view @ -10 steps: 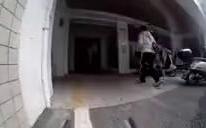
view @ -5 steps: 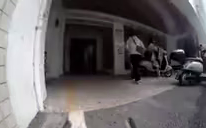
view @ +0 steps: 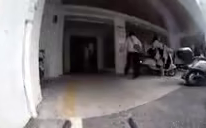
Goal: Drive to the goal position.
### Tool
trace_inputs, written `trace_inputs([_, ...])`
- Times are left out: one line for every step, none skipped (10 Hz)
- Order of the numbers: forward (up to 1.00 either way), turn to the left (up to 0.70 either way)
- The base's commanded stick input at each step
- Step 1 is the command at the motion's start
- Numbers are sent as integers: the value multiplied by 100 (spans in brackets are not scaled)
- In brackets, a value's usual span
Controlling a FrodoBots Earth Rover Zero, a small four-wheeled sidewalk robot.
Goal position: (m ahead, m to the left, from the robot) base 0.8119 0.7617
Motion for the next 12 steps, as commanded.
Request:
trace_inputs([24,0])
trace_inputs([24,0])
trace_inputs([24,0])
trace_inputs([24,0])
trace_inputs([24,0])
trace_inputs([24,0])
trace_inputs([24,0])
trace_inputs([24,0])
trace_inputs([24,0])
trace_inputs([24,0])
trace_inputs([29,0])
trace_inputs([31,0])
